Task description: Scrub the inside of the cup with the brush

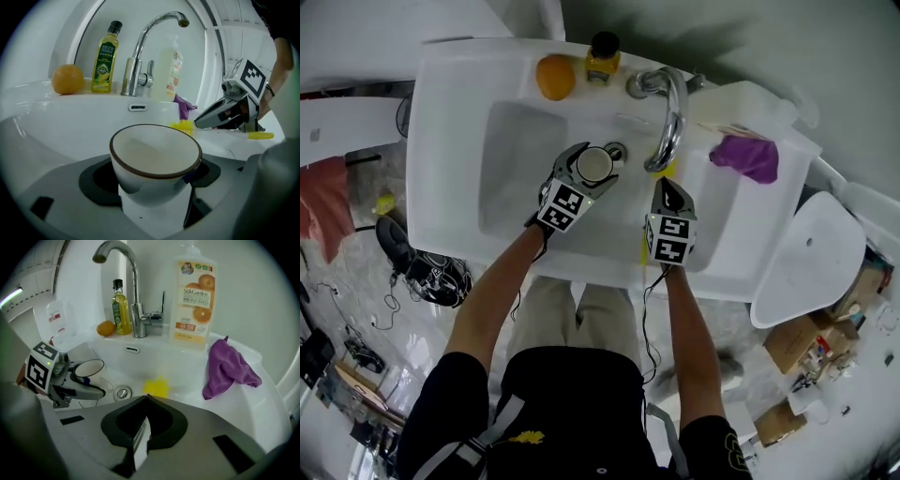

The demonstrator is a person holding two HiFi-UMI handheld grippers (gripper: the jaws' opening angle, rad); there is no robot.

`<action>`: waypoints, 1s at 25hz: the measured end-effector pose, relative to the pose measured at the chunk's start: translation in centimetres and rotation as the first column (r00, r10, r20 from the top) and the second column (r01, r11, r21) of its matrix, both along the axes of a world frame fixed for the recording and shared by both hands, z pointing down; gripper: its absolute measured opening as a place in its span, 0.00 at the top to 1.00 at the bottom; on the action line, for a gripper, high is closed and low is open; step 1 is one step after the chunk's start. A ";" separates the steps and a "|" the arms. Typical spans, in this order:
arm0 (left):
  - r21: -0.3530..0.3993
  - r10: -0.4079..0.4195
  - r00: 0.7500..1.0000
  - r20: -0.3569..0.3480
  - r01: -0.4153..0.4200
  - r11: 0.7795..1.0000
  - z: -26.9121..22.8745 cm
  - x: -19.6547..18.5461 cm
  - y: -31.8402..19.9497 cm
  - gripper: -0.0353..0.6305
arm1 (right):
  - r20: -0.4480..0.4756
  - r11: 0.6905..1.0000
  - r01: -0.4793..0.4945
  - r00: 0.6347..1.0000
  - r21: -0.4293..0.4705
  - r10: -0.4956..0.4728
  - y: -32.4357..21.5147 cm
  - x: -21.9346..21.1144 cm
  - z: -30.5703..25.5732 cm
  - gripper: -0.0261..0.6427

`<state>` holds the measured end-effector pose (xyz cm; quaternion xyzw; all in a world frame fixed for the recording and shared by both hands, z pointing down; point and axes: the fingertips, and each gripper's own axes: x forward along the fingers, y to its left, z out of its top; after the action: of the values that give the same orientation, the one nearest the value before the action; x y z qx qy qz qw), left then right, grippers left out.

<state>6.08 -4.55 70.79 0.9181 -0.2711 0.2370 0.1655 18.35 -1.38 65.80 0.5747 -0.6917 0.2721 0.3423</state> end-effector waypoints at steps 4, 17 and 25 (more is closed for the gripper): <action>0.007 -0.014 1.000 0.026 0.014 1.000 0.7 -0.1 0.7 0.31 | -0.036 1.000 -0.014 0.999 -0.018 0.013 -0.1 0.4 2.3 0.92; -0.030 0.009 0.996 0.094 -0.006 1.000 2.8 -0.9 2.2 0.31 | -0.018 0.994 -0.079 0.997 -0.079 0.078 0.7 0.5 5.2 0.92; -0.173 0.074 0.983 0.170 -0.044 0.984 4.0 -2.4 3.7 0.30 | 0.059 0.980 -0.079 0.994 -0.180 0.091 1.8 -0.7 6.0 0.76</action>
<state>3.64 -0.84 74.75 0.8839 -0.2361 0.3442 0.2108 17.62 0.46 71.77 0.5616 -0.6505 0.3662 0.3569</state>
